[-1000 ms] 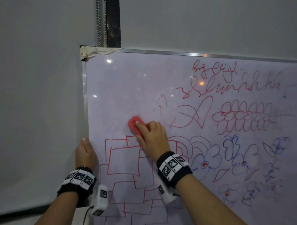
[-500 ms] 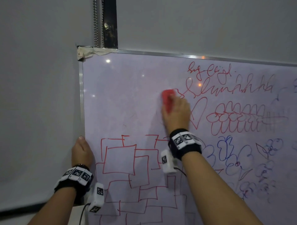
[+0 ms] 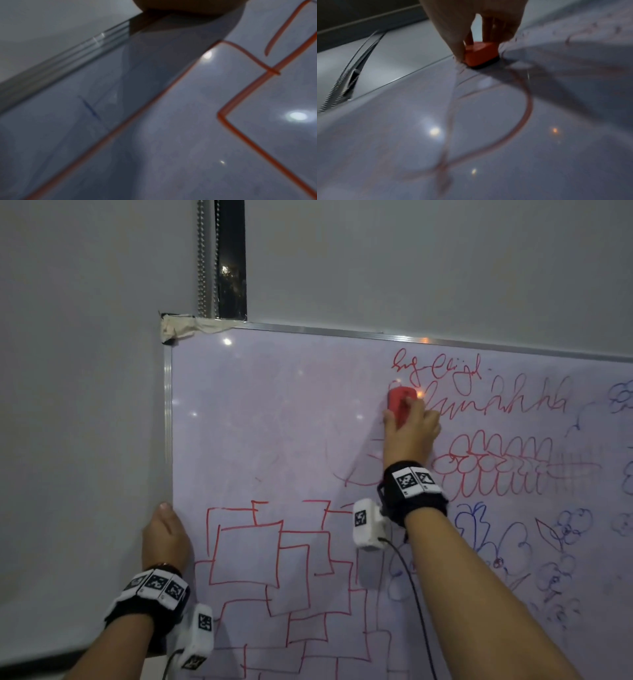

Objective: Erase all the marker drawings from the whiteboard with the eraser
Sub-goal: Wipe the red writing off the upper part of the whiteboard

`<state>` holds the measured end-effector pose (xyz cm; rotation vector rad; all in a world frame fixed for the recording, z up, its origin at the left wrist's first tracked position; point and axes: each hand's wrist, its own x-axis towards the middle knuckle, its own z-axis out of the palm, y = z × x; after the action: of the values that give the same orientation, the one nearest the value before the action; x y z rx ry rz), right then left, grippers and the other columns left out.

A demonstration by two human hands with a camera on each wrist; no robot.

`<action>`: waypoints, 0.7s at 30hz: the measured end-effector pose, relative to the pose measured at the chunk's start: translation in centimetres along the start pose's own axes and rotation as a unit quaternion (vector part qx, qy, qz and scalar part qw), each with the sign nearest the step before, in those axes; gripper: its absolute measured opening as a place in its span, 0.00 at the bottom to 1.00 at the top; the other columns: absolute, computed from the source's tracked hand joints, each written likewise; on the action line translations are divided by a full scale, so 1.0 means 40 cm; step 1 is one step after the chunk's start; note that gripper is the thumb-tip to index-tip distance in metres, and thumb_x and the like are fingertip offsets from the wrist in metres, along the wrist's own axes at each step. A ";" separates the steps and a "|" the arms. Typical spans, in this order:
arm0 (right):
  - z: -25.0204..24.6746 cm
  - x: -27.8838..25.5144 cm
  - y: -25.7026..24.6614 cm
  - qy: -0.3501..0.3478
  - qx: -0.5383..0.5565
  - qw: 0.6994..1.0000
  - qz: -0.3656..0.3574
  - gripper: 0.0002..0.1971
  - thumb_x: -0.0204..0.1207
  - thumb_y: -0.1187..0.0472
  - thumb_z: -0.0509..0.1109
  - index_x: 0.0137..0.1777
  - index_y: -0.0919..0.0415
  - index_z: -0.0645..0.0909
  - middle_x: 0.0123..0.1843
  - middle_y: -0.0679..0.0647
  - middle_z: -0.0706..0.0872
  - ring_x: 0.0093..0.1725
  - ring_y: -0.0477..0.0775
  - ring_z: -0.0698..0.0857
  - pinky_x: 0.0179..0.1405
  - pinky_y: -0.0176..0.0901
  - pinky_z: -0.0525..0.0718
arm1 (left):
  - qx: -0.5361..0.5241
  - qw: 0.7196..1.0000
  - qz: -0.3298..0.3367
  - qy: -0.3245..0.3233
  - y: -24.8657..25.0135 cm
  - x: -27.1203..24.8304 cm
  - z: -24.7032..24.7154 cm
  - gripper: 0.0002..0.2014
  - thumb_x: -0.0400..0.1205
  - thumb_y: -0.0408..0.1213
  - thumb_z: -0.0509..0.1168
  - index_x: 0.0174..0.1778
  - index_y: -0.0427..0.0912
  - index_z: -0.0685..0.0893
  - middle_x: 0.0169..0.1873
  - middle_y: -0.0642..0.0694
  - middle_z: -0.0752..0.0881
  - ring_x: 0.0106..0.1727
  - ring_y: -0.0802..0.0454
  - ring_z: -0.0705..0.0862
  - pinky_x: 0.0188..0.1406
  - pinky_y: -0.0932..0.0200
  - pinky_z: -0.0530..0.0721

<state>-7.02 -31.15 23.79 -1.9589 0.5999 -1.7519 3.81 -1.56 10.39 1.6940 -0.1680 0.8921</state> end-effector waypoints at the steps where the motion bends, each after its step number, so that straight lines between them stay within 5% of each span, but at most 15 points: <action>1: 0.012 -0.037 -0.025 -0.015 0.002 0.999 -0.039 0.20 0.77 0.56 0.69 0.67 0.61 0.75 0.59 0.64 0.74 0.60 0.63 0.72 0.54 0.49 0.76 | 0.000 1.000 -0.002 0.000 0.001 -0.001 -0.001 0.23 0.86 0.40 0.42 0.35 0.28 0.71 0.41 0.17 0.80 0.42 0.26 0.80 0.41 0.46 0.73; 4: 0.049 -0.165 -0.050 -0.105 -0.001 0.942 -0.317 0.17 0.71 0.59 0.72 0.58 0.63 0.82 0.46 0.65 0.81 0.43 0.66 0.79 0.39 0.51 0.81 | 0.000 1.000 -0.015 -0.004 -0.001 -0.004 -0.001 0.25 0.87 0.40 0.42 0.39 0.23 0.74 0.44 0.16 0.80 0.46 0.24 0.80 0.45 0.43 0.75; 6: 0.035 -0.162 0.010 -0.110 -0.043 0.915 -0.385 0.17 0.69 0.57 0.70 0.56 0.63 0.83 0.43 0.65 0.82 0.38 0.66 0.80 0.35 0.53 0.84 | -0.001 1.000 -0.015 -0.007 -0.002 -0.005 0.000 0.26 0.87 0.41 0.41 0.40 0.22 0.74 0.44 0.17 0.80 0.45 0.24 0.80 0.44 0.43 0.75; 7: 0.022 -0.146 0.050 -0.096 -0.049 0.932 -0.345 0.18 0.70 0.58 0.72 0.58 0.63 0.82 0.44 0.66 0.81 0.40 0.66 0.80 0.36 0.55 0.85 | -0.001 1.000 -0.014 -0.007 -0.002 -0.004 0.000 0.26 0.86 0.41 0.41 0.40 0.22 0.74 0.43 0.17 0.80 0.45 0.25 0.80 0.43 0.44 0.75; 9: -0.004 -0.127 0.120 -0.048 -0.042 0.988 -0.143 0.21 0.74 0.56 0.72 0.65 0.63 0.77 0.52 0.66 0.78 0.50 0.65 0.78 0.46 0.58 0.84 | 0.001 1.000 -0.015 0.000 -0.004 -0.003 0.002 0.26 0.86 0.42 0.41 0.39 0.23 0.74 0.42 0.18 0.80 0.43 0.25 0.80 0.42 0.44 0.74; 11: -0.005 -0.148 0.136 -0.009 -0.019 1.000 0.022 0.22 0.77 0.54 0.69 0.67 0.65 0.75 0.57 0.67 0.75 0.55 0.64 0.75 0.51 0.62 0.82 | 0.006 1.000 -0.012 0.006 -0.004 0.001 0.003 0.26 0.86 0.43 0.41 0.37 0.24 0.73 0.40 0.18 0.80 0.42 0.25 0.80 0.40 0.44 0.74; 12: 0.003 -0.175 0.121 -0.009 -0.016 1.000 0.011 0.21 0.77 0.55 0.70 0.66 0.66 0.75 0.55 0.67 0.75 0.54 0.65 0.75 0.49 0.61 0.82 | 0.009 1.000 -0.011 0.008 -0.004 0.001 0.004 0.26 0.85 0.44 0.41 0.37 0.24 0.73 0.40 0.18 0.80 0.41 0.25 0.80 0.39 0.44 0.74; 14: 0.025 -0.241 0.090 -0.058 -0.004 0.989 -0.134 0.21 0.72 0.57 0.75 0.61 0.65 0.78 0.49 0.66 0.78 0.46 0.65 0.78 0.40 0.54 0.84 | 0.016 1.000 -0.011 0.007 0.000 -0.001 0.003 0.26 0.86 0.43 0.41 0.38 0.24 0.73 0.41 0.17 0.80 0.42 0.24 0.80 0.39 0.44 0.74; 17: 0.025 -0.252 0.122 -0.109 -0.057 0.939 -0.321 0.19 0.70 0.55 0.72 0.59 0.60 0.77 0.42 0.64 0.81 0.38 0.64 0.80 0.35 0.52 0.84 | 0.022 1.000 -0.013 0.003 0.006 -0.006 0.001 0.27 0.85 0.44 0.40 0.38 0.24 0.72 0.41 0.16 0.79 0.42 0.23 0.80 0.39 0.43 0.74; 19: 0.000 -0.201 0.157 -0.106 -0.067 0.954 -0.273 0.21 0.70 0.56 0.74 0.61 0.63 0.78 0.45 0.66 0.80 0.41 0.66 0.79 0.38 0.55 0.84 | 0.022 1.000 -0.018 0.002 0.008 -0.006 0.001 0.26 0.86 0.42 0.41 0.38 0.23 0.72 0.41 0.16 0.79 0.42 0.23 0.79 0.38 0.45 0.72; 21: -0.027 -0.141 0.174 -0.064 -0.047 0.991 -0.109 0.22 0.74 0.57 0.72 0.65 0.65 0.75 0.55 0.69 0.77 0.52 0.67 0.77 0.49 0.58 0.82 | 0.024 0.999 -0.024 0.005 0.010 -0.006 0.000 0.24 0.88 0.39 0.42 0.39 0.22 0.73 0.41 0.16 0.79 0.42 0.24 0.79 0.37 0.48 0.68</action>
<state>-8.87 -33.49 15.30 -2.2560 0.4467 -1.7323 3.42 -1.79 10.55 1.7310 -0.1002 0.8755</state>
